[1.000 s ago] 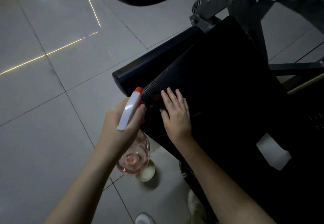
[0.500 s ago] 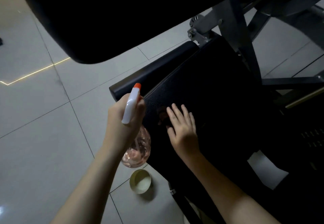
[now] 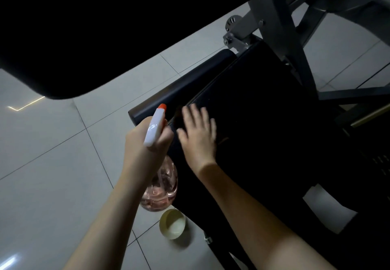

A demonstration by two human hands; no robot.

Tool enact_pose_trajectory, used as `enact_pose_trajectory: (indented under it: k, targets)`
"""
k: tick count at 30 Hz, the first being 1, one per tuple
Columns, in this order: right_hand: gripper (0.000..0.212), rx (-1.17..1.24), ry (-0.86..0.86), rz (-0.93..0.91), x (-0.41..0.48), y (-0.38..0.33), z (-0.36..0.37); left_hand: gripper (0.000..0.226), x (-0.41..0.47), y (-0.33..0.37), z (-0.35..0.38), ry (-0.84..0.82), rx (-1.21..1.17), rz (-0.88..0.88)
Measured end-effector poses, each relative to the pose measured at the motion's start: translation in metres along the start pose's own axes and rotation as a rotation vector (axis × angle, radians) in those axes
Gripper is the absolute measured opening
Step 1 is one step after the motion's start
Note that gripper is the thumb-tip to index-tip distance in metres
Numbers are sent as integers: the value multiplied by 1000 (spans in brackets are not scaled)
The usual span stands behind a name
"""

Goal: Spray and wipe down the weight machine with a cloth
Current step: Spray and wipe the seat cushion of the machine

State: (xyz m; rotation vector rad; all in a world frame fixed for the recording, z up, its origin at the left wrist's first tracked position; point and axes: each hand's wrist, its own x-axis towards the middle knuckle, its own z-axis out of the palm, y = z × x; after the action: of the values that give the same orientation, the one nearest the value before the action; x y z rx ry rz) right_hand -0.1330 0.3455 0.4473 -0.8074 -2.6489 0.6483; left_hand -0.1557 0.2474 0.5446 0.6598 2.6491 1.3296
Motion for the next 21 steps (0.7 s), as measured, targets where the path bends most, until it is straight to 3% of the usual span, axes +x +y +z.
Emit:
enact_pose_trajectory:
  k: [3, 6, 8, 12, 14, 15, 19, 21]
  targets:
    - [55, -91, -117, -371, -19, 22, -1, 10, 2, -2, 1, -13, -115, -76]
    - [59, -183, -91, -543, -12, 68, -12, 10, 5, -3, 3, -16, -80, -65]
    - [61, -244, -46, -479, 5, 84, -20, 11, 7, -4, 4, -23, -75, -72]
    - [60, -93, -7, 6, 40, 55, -25, 13, 4, -3, 3, -52, -62, -56]
    - [59, -17, -4, 131, 40, 31, -18, 14, 4, -2, 2, -67, -55, -55]
    - [58, 11, 2, 79, 33, 23, -13, 15, 5, -2, 2, -73, -56, -62]
    - [58, -104, -151, -437, -3, 53, -17, 31, 11, -1, 3, -128, -117, -135]
    - [64, -202, -149, -536, 1, 86, -27, 34, 14, -3, 6, -178, -131, -159]
